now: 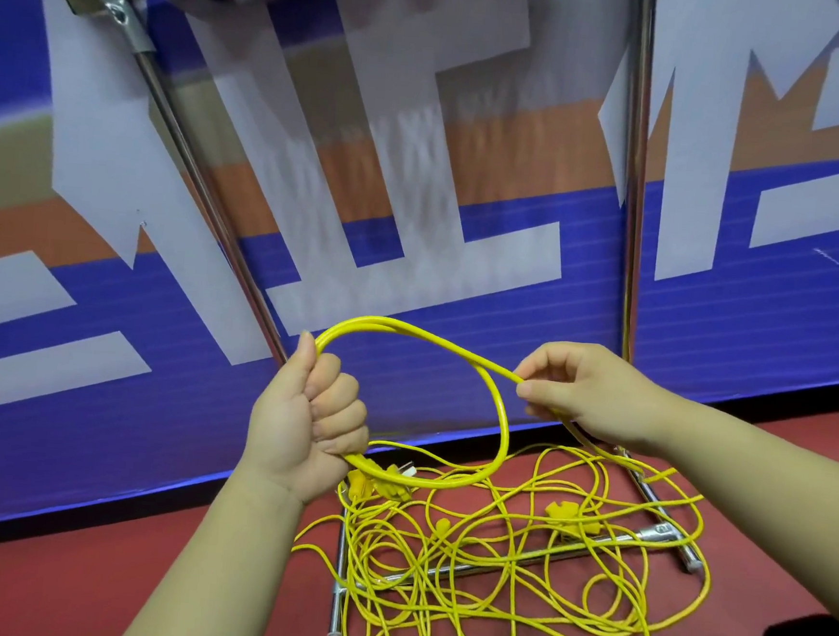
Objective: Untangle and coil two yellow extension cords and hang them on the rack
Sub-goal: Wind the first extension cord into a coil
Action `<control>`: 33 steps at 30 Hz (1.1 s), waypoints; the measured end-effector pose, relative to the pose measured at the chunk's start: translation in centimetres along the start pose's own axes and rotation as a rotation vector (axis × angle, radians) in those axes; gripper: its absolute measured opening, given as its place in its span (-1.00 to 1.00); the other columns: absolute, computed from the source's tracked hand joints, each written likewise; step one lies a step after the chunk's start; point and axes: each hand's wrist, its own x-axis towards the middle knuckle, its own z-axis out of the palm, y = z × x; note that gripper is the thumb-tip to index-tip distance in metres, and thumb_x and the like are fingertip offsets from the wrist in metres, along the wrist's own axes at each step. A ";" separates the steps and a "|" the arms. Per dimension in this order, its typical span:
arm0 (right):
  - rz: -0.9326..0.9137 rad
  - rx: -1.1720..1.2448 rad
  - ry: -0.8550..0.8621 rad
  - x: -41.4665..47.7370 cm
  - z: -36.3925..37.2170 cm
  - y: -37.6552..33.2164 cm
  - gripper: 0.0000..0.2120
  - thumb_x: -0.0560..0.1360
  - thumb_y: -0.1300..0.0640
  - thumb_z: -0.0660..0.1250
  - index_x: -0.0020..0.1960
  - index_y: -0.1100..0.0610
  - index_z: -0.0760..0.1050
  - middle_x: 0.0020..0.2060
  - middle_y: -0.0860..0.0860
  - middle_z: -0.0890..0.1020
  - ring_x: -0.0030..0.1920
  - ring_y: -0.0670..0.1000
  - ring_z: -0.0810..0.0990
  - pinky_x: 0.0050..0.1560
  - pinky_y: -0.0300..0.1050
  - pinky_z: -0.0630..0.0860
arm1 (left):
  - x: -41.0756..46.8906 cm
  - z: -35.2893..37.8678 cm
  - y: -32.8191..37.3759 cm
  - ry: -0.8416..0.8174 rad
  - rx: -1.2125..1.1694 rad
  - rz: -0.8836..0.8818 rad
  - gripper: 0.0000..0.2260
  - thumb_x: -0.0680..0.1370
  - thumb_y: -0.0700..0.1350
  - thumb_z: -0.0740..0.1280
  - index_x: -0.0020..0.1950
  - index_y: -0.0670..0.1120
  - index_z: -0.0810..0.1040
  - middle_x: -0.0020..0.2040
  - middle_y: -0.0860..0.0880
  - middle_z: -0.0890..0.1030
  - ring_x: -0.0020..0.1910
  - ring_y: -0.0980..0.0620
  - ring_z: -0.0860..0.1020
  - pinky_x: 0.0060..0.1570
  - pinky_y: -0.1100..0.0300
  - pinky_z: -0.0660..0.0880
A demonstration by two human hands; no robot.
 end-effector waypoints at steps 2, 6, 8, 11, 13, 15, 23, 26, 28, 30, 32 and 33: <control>0.012 -0.012 0.016 -0.1 0.2 -0.1 -0.93 0.53 0.23 0.44 -0.01 0.21 0.62 -0.27 0.11 0.69 -0.28 -0.04 0.64 -0.26 -0.31 0.52 | 0.1 -0.3 -0.3 -0.035 -0.015 -0.017 -0.49 0.63 0.23 0.11 -0.45 0.01 0.19 -0.49 0.08 0.05 -0.57 0.14 0.00 -0.58 0.32 -0.03; 0.010 -0.056 0.043 -0.1 0.4 -0.6 -0.95 0.49 0.16 0.49 -0.07 0.13 0.66 -0.33 0.01 0.64 -0.35 -0.09 0.55 -0.26 -0.24 0.52 | 0.4 -1.0 -1.0 -0.135 -0.011 -0.068 -0.50 0.65 0.19 0.12 -0.42 -0.01 0.25 -0.49 0.07 0.11 -0.56 0.14 0.07 -0.55 0.26 0.02; 0.014 -0.044 0.070 -0.1 0.6 -0.9 -0.96 0.48 0.16 0.50 -0.09 0.12 0.67 -0.36 -0.02 0.63 -0.36 -0.10 0.54 -0.26 -0.26 0.52 | 0.5 -1.1 -1.4 -0.127 0.012 -0.078 -0.51 0.66 0.17 0.12 -0.41 -0.02 0.25 -0.49 0.06 0.15 -0.55 0.14 0.09 -0.55 0.27 0.06; 0.049 0.019 0.113 -0.1 1.0 -1.4 -0.96 0.45 0.18 0.52 -0.11 0.13 0.69 -0.36 0.02 0.66 -0.37 -0.08 0.55 -0.26 -0.24 0.54 | 0.6 -0.8 -1.9 -0.104 0.040 -0.097 -0.53 0.64 0.13 0.14 -0.42 -0.03 0.24 -0.50 0.06 0.19 -0.58 0.16 0.15 -0.60 0.31 0.13; 0.069 0.059 0.134 -0.2 1.2 -1.6 -0.95 0.44 0.19 0.53 -0.11 0.14 0.69 -0.31 0.12 0.69 -0.34 -0.05 0.58 -0.21 -0.16 0.59 | 0.6 -0.6 -2.2 -0.072 0.083 -0.105 -0.57 0.61 0.08 0.23 -0.42 -0.03 0.25 -0.50 0.05 0.19 -0.59 0.17 0.17 -0.62 0.34 0.13; 0.086 0.118 0.151 -0.2 1.5 -1.9 -0.94 0.44 0.20 0.53 -0.10 0.15 0.68 -0.24 0.18 0.71 -0.29 -0.01 0.62 -0.15 -0.09 0.63 | 0.8 -0.3 -2.9 -0.008 0.191 -0.098 -0.64 0.51 0.04 0.36 -0.39 -0.04 0.31 -0.47 0.04 0.16 -0.59 0.18 0.14 -0.63 0.35 0.09; 0.177 0.358 0.190 0.0 2.8 -2.6 -0.87 0.46 0.21 0.51 -0.02 0.18 0.63 -0.32 0.09 0.68 -0.31 -0.05 0.66 -0.22 -0.19 0.64 | 1.5 1.3 -6.8 0.133 0.632 -0.074 -0.86 0.48 -0.13 0.49 0.03 -0.08 0.72 -0.16 -0.15 0.41 -0.52 0.13 0.15 -0.54 0.29 0.09; 0.206 0.420 0.203 0.0 3.1 -2.6 -0.88 0.46 0.23 0.51 -0.03 0.18 0.62 -0.31 0.10 0.70 -0.31 -0.05 0.67 -0.26 -0.21 0.63 | 1.8 1.7 -7.7 0.118 0.654 -0.095 -0.81 0.42 -0.08 0.54 0.02 -0.05 0.73 -0.23 -0.16 0.43 -0.51 0.10 0.15 -0.52 0.27 0.09; 0.219 0.455 0.219 0.1 3.1 -2.7 -0.87 0.46 0.23 0.50 -0.01 0.19 0.61 -0.27 0.09 0.71 -0.30 -0.05 0.69 -0.29 -0.22 0.62 | 1.7 2.1 -7.8 0.100 0.664 -0.115 -0.85 0.46 -0.12 0.52 -0.01 -0.12 0.72 -0.41 -0.05 0.46 -0.53 0.11 0.16 -0.50 0.26 0.06; 0.225 0.496 0.231 0.0 3.2 -2.7 -0.84 0.47 0.24 0.50 0.02 0.21 0.60 -0.24 0.09 0.71 -0.29 -0.04 0.69 -0.31 -0.24 0.60 | 1.6 2.5 -7.9 0.068 0.662 -0.132 -0.86 0.44 -0.13 0.52 -0.04 -0.15 0.71 -0.30 -0.10 0.63 -0.53 0.12 0.20 -0.48 0.24 0.03; 0.221 0.519 0.234 0.1 3.1 -2.7 -0.82 0.47 0.24 0.49 0.05 0.22 0.59 -0.23 0.09 0.72 -0.27 -0.03 0.70 -0.29 -0.24 0.61 | 1.6 2.8 -7.9 0.073 0.664 -0.132 -0.85 0.48 -0.18 0.48 0.01 -0.20 0.67 -0.17 -0.16 0.69 -0.54 0.13 0.24 -0.50 0.26 0.06; 0.214 0.528 0.231 0.1 3.1 -2.6 -0.82 0.48 0.24 0.49 0.06 0.22 0.59 -0.22 0.09 0.72 -0.26 -0.03 0.71 -0.27 -0.23 0.62 | 1.6 2.9 -7.8 0.087 0.669 -0.124 -0.85 0.51 -0.20 0.45 0.04 -0.24 0.64 -0.18 -0.15 0.69 -0.54 0.13 0.26 -0.51 0.28 0.09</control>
